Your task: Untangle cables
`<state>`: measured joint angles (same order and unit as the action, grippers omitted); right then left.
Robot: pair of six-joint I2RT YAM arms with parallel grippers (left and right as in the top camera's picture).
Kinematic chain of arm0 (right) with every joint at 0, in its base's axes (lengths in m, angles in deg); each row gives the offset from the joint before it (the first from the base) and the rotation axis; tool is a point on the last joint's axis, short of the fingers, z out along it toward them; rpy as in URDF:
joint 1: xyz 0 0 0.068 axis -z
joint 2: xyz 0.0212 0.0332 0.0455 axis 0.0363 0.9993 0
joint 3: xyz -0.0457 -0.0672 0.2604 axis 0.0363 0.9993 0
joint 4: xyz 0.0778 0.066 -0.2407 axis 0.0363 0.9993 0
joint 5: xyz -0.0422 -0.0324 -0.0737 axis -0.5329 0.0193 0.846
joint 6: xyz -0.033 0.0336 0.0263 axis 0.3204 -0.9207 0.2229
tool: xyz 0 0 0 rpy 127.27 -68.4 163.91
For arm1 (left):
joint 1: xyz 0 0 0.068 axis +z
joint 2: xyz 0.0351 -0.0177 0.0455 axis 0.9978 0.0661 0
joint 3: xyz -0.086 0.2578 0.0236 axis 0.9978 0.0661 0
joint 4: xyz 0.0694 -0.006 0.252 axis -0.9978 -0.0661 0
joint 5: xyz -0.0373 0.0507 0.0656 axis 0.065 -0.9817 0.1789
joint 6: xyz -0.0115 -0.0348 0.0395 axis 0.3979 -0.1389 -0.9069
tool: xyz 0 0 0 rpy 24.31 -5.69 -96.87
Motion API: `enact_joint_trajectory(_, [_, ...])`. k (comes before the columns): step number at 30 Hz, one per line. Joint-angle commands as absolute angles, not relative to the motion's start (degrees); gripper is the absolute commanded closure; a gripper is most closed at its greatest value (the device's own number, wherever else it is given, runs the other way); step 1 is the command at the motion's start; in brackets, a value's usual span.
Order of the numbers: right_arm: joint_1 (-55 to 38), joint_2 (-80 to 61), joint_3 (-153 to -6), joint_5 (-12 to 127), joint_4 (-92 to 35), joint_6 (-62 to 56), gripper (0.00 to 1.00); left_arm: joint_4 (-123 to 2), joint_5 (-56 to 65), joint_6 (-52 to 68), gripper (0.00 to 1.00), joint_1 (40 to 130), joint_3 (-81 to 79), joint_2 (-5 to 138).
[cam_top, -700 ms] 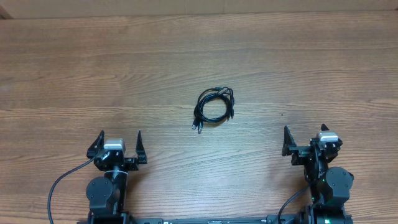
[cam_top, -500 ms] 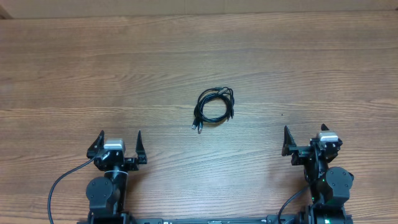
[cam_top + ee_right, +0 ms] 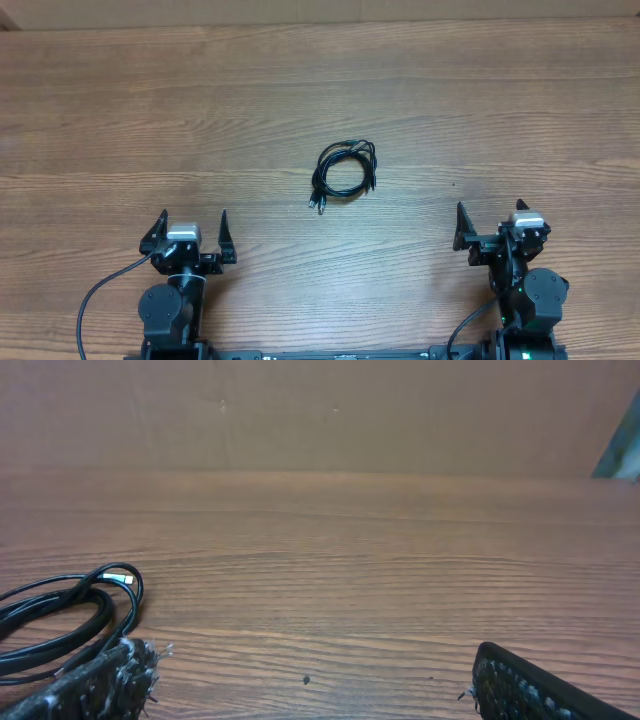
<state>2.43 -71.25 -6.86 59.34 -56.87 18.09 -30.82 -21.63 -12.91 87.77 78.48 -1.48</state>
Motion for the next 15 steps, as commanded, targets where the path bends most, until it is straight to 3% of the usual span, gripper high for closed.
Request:
enact_joint_trajectory(1, [2.43,-71.12,-6.27,59.64,-57.02,17.74,0.0,-30.95,-22.15,-12.36,0.0,88.06,78.67,-1.41])
enact_joint_trajectory(15, [2.43,-71.12,-6.27,59.58,-57.61,17.72,0.0,-30.95,-22.11,-12.34,0.0,88.06,78.67,-1.41])
